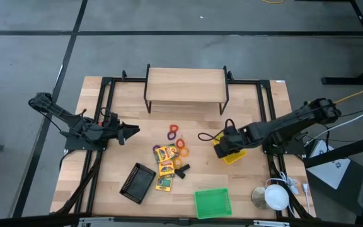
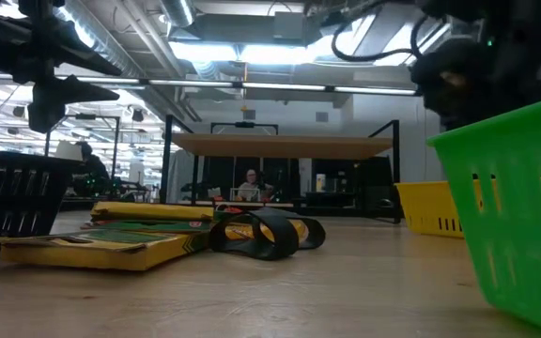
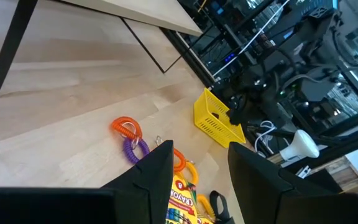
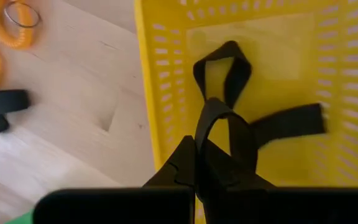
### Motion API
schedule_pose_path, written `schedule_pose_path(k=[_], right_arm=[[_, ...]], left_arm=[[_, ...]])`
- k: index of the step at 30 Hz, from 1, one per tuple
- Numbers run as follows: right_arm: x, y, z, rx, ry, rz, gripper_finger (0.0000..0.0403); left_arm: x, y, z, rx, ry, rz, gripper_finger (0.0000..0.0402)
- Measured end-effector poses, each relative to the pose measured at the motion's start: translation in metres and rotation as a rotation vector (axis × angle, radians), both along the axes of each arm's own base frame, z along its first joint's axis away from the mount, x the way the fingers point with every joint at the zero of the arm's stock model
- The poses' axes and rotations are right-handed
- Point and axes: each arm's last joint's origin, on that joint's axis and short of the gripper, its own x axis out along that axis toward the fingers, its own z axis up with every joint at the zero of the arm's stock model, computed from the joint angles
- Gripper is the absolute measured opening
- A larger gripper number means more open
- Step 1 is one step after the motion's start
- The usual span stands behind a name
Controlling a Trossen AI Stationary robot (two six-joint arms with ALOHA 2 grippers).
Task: Pick & Place Office Desk Supplies
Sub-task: Put the black rubber band into the yellow basket
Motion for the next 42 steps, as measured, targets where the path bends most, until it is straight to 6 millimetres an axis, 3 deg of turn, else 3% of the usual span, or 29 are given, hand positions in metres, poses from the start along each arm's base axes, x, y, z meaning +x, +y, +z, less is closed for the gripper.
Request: schedule_pose_path(k=[7,15,20,33,38,42], right_arm=[[-0.006,-0.002,-0.013,0.003,0.014,-0.047,0.0018],[-0.005,0.000,-0.011,0.061,0.023,-0.055,0.0148],[-0.004,0.001,-0.008,0.098,0.036,-0.057,0.0201],[0.007,-0.003,0.057,-0.068,0.041,-0.089,0.0210],[0.027,-0.001,0.096,-0.152,-0.188,-0.019,0.0209],[0.048,0.005,0.114,-0.170,-0.438,0.101,0.0208]], left_arm=[[0.000,0.000,0.000,-0.005,-0.001,-0.004,0.0150],[0.000,0.000,0.000,-0.006,-0.001,-0.004,0.0150],[0.000,0.000,0.000,-0.006,-0.001,-0.004,0.0150],[0.000,0.000,0.000,-0.008,-0.002,-0.003,0.0150],[0.000,0.000,0.000,-0.009,0.000,-0.016,0.0150],[0.000,-0.001,0.000,-0.012,0.001,-0.027,0.0150]])
